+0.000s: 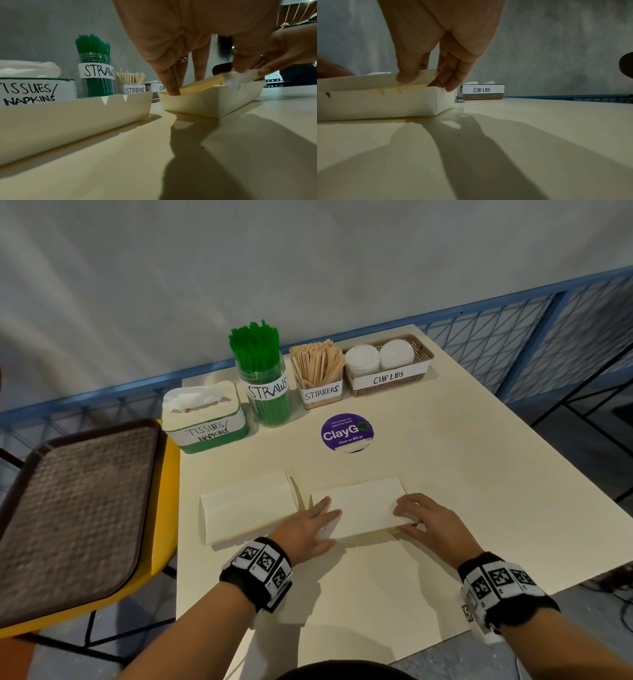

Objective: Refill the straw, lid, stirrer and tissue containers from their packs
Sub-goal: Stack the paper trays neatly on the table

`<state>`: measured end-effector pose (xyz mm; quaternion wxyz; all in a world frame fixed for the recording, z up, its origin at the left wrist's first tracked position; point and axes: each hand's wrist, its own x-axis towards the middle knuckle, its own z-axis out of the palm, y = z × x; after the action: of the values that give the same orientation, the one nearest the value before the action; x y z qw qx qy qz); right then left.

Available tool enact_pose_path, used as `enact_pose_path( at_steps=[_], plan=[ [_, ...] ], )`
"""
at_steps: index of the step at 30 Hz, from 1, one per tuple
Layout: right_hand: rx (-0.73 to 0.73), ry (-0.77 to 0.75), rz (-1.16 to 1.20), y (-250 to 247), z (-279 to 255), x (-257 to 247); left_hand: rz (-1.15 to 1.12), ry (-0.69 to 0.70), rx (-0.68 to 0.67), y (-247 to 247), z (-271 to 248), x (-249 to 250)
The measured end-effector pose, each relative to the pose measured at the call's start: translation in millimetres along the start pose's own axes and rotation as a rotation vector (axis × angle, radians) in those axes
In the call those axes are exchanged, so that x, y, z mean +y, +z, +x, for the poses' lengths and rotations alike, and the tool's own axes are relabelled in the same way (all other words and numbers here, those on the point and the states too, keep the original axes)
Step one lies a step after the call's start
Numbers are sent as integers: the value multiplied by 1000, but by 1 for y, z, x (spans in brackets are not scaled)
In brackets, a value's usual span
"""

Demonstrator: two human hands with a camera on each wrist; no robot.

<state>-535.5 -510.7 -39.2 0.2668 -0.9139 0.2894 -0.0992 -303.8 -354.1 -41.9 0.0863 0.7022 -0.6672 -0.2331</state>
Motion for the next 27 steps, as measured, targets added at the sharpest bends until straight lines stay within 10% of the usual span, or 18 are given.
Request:
enact_pose_path(
  at_steps=[12,19,23,27],
  plan=[
    [49,34,-64,12,-6,-5,379,-81,-156,5,-8,27],
    [156,-83,-223,26,-7,-2,562,-32,32,12,-8,25],
    [221,125,-35,27,-4,-7,548,-31,74,14,-5,27],
    [119,386,162,23,10,-11,430,-44,-176,14,2,28]
  ],
)
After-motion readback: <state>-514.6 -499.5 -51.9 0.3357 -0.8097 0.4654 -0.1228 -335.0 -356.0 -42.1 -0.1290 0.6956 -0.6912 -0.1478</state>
